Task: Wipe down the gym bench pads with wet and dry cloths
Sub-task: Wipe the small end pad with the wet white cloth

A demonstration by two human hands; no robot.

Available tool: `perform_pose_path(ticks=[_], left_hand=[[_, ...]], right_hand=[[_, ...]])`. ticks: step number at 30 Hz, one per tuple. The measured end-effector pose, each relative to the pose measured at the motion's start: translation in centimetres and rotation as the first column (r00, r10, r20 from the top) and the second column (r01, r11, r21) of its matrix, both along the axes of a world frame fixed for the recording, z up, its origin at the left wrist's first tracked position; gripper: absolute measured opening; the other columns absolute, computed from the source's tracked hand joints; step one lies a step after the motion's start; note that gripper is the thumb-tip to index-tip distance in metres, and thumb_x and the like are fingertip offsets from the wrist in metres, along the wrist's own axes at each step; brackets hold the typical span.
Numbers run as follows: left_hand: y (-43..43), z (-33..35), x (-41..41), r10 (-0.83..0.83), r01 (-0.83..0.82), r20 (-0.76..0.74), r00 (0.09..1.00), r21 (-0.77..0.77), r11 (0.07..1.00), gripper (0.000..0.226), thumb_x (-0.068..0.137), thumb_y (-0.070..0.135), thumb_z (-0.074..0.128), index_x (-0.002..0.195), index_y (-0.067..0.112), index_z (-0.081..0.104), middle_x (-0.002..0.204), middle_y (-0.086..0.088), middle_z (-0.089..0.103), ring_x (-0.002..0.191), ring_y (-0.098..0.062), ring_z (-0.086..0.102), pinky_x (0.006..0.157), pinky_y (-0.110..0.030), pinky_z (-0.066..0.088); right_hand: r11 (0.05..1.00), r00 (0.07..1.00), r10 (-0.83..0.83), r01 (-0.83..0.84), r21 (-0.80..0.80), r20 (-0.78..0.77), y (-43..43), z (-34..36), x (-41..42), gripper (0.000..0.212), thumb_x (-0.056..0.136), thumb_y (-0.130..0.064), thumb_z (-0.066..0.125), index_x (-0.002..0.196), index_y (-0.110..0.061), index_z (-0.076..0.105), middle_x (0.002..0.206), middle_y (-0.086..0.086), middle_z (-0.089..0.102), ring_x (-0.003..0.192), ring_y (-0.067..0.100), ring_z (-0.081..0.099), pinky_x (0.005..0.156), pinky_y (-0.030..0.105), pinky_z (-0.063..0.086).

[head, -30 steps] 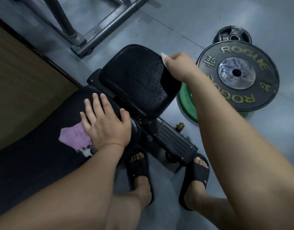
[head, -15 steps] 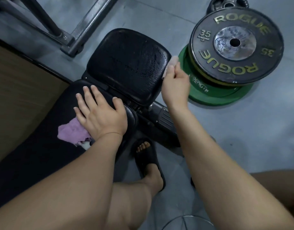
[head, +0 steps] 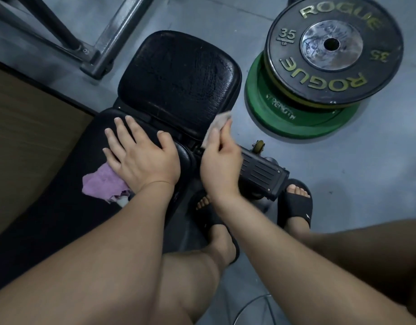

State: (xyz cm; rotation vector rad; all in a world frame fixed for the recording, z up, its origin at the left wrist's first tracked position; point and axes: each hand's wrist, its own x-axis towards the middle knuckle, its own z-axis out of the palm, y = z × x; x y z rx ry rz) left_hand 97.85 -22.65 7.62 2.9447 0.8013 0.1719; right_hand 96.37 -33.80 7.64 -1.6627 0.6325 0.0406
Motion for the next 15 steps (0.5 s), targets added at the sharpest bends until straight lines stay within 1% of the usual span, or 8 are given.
perform_pose_path(ticks=[3, 4, 7, 9, 11, 12, 14, 15], left_hand=[[0.0, 0.0, 0.0, -0.001, 0.001, 0.001, 1.0, 0.001, 1.0, 0.076, 0.093, 0.051, 0.029, 0.16, 0.015, 0.024, 0.168, -0.005, 0.019, 0.155, -0.027, 0.008, 0.125, -0.052, 0.005], [0.0, 0.0, 0.0, -0.002, 0.002, -0.001, 1.0, 0.003, 1.0, 0.076, 0.093, 0.051, 0.029, 0.16, 0.015, 0.024, 0.168, -0.005, 0.018, 0.155, -0.027, 0.008, 0.124, -0.052, 0.005], [0.1, -0.1, 0.0, 0.003, -0.003, 0.002, 1.0, 0.006, 1.0, 0.076, 0.093, 0.051, 0.029, 0.16, 0.015, 0.024, 0.168, -0.005, 0.019, 0.155, -0.027, 0.008, 0.125, -0.052, 0.006], [0.1, 0.0, 0.0, 0.002, -0.002, 0.005, 1.0, 0.005, 1.0, 0.076, 0.093, 0.051, 0.03, 0.159, 0.015, 0.024, 0.167, -0.006, 0.019, 0.155, -0.028, 0.009, 0.125, -0.052, 0.006], [0.0, 0.0, 0.0, 0.002, -0.002, 0.009, 1.0, 0.002, 1.0, 0.076, 0.092, 0.051, 0.03, 0.159, 0.015, 0.024, 0.167, -0.006, 0.019, 0.155, -0.028, 0.009, 0.125, -0.052, 0.006], [0.1, 0.0, 0.0, 0.003, -0.003, 0.01, 1.0, 0.002, 1.0, 0.076, 0.092, 0.051, 0.029, 0.159, 0.015, 0.024, 0.167, -0.005, 0.019, 0.155, -0.027, 0.009, 0.125, -0.052, 0.006], [0.1, -0.1, 0.0, 0.002, -0.003, 0.009, 1.0, 0.003, 1.0, 0.076, 0.092, 0.051, 0.029, 0.16, 0.015, 0.024, 0.168, -0.005, 0.019, 0.155, -0.027, 0.009, 0.125, -0.052, 0.006], [0.1, -0.1, -0.1, 0.0, 0.0, 0.009, 1.0, 0.002, 1.0, 0.076, 0.093, 0.051, 0.03, 0.16, 0.015, 0.024, 0.167, -0.005, 0.019, 0.155, -0.027, 0.009, 0.125, -0.052, 0.006]], right_hand=[[0.999, 1.0, 0.016, -0.016, 0.035, 0.004, -0.3, -0.9, -0.7, 0.048, 0.105, -0.026, 0.048, 0.153, -0.022, 0.046, 0.145, -0.011, 0.056, 0.117, -0.016, 0.047, 0.097, 0.0, 0.031], [0.999, 1.0, -0.004, 0.004, 0.052, -0.002, -0.9, -1.3, 0.3, 0.046, 0.105, -0.026, 0.048, 0.151, -0.021, 0.049, 0.146, -0.013, 0.055, 0.115, -0.018, 0.045, 0.097, 0.0, 0.031], [0.985, 0.994, -0.105, 0.106, 0.134, -0.014, -1.3, -1.1, 2.4, 0.044, 0.105, -0.027, 0.047, 0.149, -0.023, 0.051, 0.148, -0.016, 0.052, 0.125, -0.012, 0.046, 0.103, 0.007, 0.031], [0.98, 0.992, -0.124, 0.126, 0.153, -0.027, -0.1, -0.6, 1.2, 0.046, 0.105, -0.029, 0.05, 0.15, -0.024, 0.048, 0.143, -0.021, 0.053, 0.115, -0.022, 0.046, 0.098, 0.001, 0.027], [0.984, 0.994, -0.109, 0.11, 0.138, -0.018, 0.8, -0.5, -0.6, 0.048, 0.104, -0.031, 0.053, 0.151, -0.026, 0.047, 0.131, -0.027, 0.055, 0.106, -0.028, 0.049, 0.093, -0.004, 0.026], [0.987, 0.995, -0.101, 0.101, 0.124, -0.008, 0.8, -0.5, -0.8, 0.048, 0.103, -0.031, 0.055, 0.15, -0.026, 0.048, 0.129, -0.027, 0.057, 0.107, -0.025, 0.052, 0.095, -0.002, 0.029], [0.995, 0.997, -0.082, 0.081, 0.053, 0.008, -0.2, 0.0, 0.8, 0.049, 0.102, -0.035, 0.055, 0.149, -0.026, 0.05, 0.135, -0.015, 0.063, 0.119, -0.003, 0.059, 0.106, 0.016, 0.041], [0.996, 0.996, -0.086, 0.086, 0.009, 0.023, -0.9, 0.2, 2.2, 0.049, 0.101, -0.036, 0.055, 0.149, -0.026, 0.05, 0.137, -0.009, 0.064, 0.123, 0.005, 0.059, 0.108, 0.024, 0.044]])
